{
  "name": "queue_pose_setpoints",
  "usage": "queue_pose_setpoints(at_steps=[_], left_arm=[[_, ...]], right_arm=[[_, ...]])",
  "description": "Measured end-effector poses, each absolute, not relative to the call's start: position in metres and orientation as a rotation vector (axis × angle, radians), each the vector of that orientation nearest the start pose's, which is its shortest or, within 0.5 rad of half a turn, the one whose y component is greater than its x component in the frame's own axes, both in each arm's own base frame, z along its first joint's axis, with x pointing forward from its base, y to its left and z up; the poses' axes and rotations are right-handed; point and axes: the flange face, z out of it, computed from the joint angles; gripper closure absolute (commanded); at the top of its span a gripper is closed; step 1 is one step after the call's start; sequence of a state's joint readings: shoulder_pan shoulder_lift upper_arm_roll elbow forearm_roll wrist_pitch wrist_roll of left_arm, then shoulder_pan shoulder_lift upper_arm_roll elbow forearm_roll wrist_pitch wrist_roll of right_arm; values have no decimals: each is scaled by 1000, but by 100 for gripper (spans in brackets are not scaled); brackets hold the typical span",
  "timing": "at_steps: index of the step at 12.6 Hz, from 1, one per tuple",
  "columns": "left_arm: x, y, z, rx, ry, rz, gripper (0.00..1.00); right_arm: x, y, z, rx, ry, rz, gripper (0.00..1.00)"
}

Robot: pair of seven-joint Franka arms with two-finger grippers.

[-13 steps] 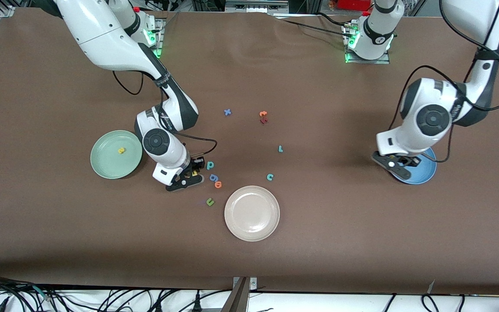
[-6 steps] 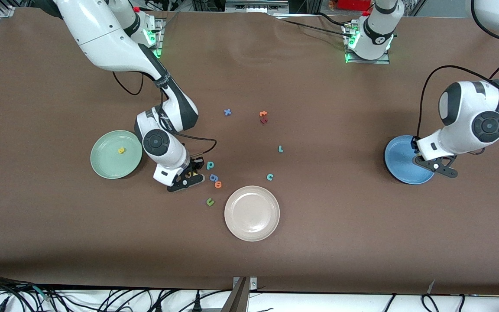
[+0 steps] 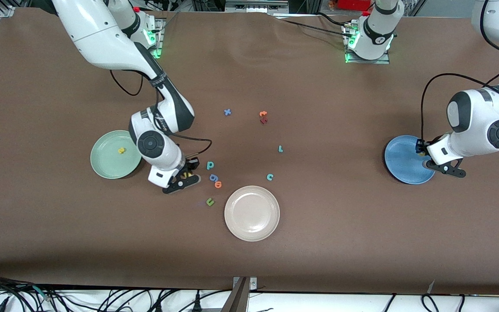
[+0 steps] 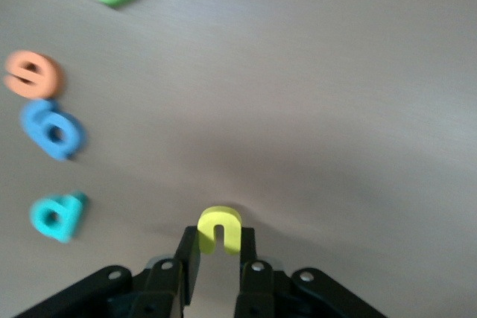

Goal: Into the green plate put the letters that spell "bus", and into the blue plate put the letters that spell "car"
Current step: 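Drop the yellow n onto the green plate while the left gripper releases the a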

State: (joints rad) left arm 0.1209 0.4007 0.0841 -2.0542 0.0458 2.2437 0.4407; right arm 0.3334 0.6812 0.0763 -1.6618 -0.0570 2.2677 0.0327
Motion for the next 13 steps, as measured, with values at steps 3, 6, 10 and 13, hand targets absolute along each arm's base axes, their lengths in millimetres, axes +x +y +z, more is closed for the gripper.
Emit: queue_pose_setpoints(at_steps=[3,6,10,13], left_arm=[[558,123,207,-3123,376,328,92],[558,128,199,-3121,361,309,54],[558,130,198,-3121,357,310,46],[564,117,204,-3117,395,305,41]], right_arm=[[632,183,241,-3121,-664,269,89],[608,114,253,-3139,-612,409,88],[579,39,225,-3150,-527,571,61],[570,14,211,-3151,-469,629,0]])
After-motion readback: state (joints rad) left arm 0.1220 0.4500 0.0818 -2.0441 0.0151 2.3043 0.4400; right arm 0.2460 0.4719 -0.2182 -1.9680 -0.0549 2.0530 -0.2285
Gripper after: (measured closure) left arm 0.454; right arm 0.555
